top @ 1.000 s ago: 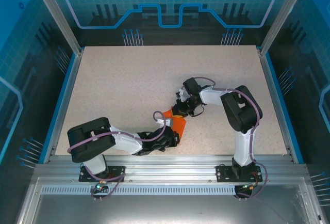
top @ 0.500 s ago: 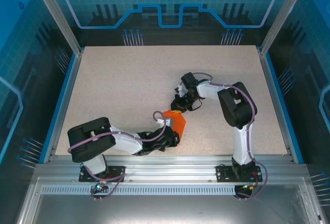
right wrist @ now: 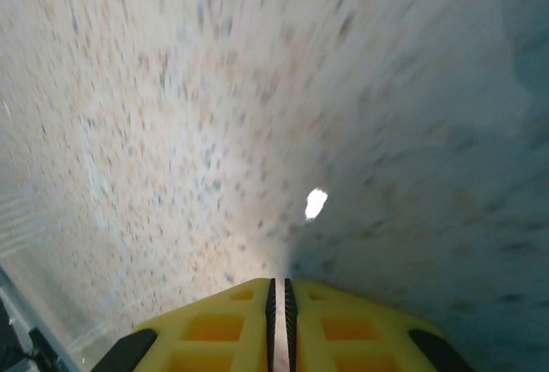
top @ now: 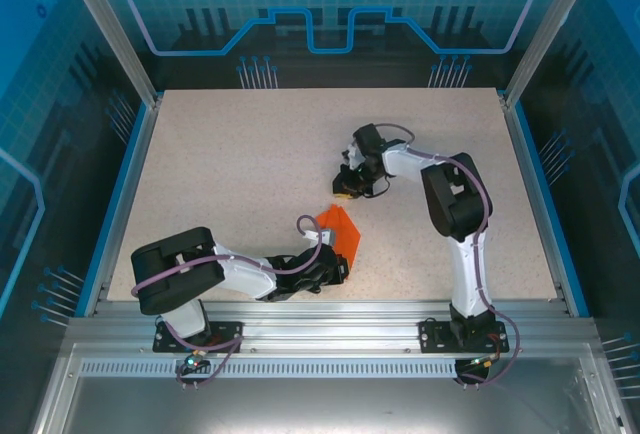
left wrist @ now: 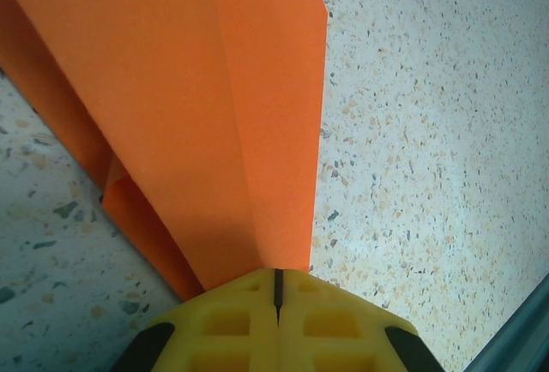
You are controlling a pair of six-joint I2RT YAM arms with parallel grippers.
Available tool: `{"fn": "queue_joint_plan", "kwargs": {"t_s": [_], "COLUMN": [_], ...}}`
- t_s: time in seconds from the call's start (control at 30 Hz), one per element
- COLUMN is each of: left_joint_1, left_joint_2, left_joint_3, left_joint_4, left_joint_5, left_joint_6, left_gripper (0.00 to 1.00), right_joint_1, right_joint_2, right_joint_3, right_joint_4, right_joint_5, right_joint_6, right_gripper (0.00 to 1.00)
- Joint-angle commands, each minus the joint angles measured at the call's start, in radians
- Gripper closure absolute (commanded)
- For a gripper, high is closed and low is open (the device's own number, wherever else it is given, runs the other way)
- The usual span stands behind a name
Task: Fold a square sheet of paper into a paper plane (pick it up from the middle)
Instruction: Perform the fourth fold on the wing at the bottom-center of the table.
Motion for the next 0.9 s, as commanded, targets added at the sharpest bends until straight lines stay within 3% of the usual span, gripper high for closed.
{"fn": "queue_joint_plan", "kwargs": {"t_s": [0.0,0.13,0.23,0.3,0.43,0.7,0.87], "left_joint_1": [-0.022,-0.015,0.005,0.031,0.084,0.280,0.338], "left_joint_2": [0.067,0.021,-0.061,-0.140,-0.313,-0.473,-0.493], "left_joint_3": [-0.024,-0.007,0.038,0.068,0.098,0.049,0.057], "left_joint_4": [-0.210,-0.246,-0.321,-0.354,-0.421,-0.529,-0.530], "left_joint_5": [0.050,0.047,0.048,0.053,0.043,0.098,0.145], "left_joint_6": [0.021,0.064,0.121,0.160,0.213,0.203,0.206], "left_gripper": [1.00,0.97,0.87,0.74,0.64,0.63,0.63], "right_joint_1": [-0.054,-0.074,-0.079,-0.076,-0.061,0.089,0.156], "right_joint_2": [-0.053,-0.174,-0.273,-0.344,-0.453,-0.499,-0.456], "right_joint_3": [0.021,-0.069,-0.173,-0.264,-0.420,-0.555,-0.575], "right_joint_4": [0.004,0.001,0.015,0.035,0.068,0.167,0.208], "right_joint_5": [0.042,0.044,0.031,0.013,-0.021,-0.079,-0.070], "right_joint_6": [-0.033,-0.063,-0.078,-0.081,-0.080,-0.006,0.034], "right_gripper": [0.85,0.83,0.82,0.82,0.82,0.84,0.85]}}
